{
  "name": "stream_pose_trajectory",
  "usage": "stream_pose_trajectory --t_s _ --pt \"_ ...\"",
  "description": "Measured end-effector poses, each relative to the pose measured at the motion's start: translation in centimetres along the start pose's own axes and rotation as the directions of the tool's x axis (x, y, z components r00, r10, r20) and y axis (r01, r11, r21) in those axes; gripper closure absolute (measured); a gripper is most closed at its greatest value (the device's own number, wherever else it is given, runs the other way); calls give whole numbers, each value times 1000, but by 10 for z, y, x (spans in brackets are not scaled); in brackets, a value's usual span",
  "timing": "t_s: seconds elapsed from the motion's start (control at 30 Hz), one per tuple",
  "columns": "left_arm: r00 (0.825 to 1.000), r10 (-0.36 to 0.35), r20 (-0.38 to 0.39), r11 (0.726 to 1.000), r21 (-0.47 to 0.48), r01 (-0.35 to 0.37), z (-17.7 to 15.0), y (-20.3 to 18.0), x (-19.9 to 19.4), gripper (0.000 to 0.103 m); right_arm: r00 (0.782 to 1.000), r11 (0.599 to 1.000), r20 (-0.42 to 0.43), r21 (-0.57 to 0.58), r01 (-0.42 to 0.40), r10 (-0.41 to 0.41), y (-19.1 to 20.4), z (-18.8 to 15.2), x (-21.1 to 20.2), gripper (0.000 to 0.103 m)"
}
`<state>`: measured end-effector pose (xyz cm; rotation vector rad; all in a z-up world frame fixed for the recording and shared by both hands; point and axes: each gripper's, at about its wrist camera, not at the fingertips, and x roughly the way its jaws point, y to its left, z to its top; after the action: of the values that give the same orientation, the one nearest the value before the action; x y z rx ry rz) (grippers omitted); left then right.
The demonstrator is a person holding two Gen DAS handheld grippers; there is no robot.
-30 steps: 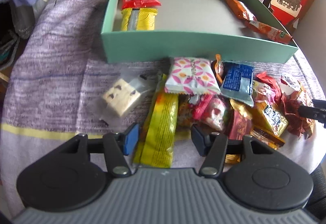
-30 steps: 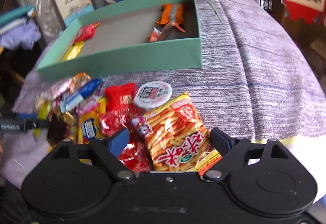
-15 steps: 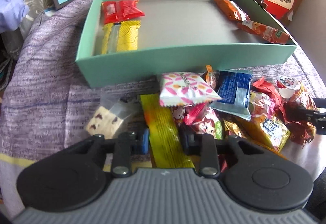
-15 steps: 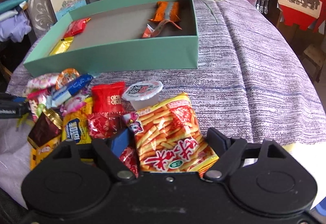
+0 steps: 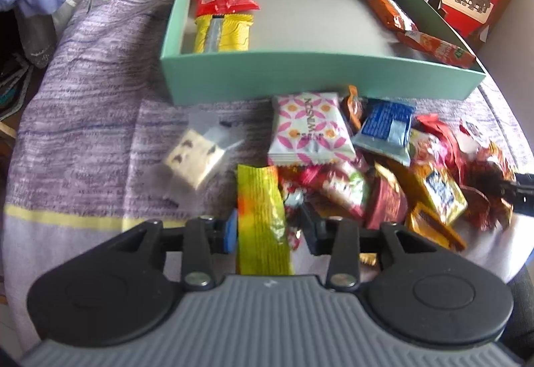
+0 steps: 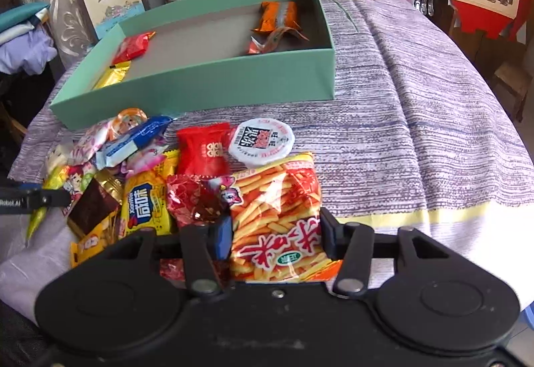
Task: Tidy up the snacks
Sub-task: 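Grasp the yellow-green strip with the left tool while the right tool grasps the spicy snack bag, then place the yellow-green strip in the box with the left tool while the right tool places the snack bag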
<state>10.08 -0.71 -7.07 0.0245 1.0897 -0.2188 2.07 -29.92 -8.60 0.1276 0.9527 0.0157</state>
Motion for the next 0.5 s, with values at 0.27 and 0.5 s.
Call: stream_pose_trajectory --t_s 0.27,0.5 --pt "999 -1 45 1000 -2 1 -5 0 -15 85 999 998 28 46 -35 34 -8 -1 -15 55" --pt "997 -2 79 1000 -13 3 -7 5 -36 87 996 995 55 68 -74 70 -9 8 -30 56"
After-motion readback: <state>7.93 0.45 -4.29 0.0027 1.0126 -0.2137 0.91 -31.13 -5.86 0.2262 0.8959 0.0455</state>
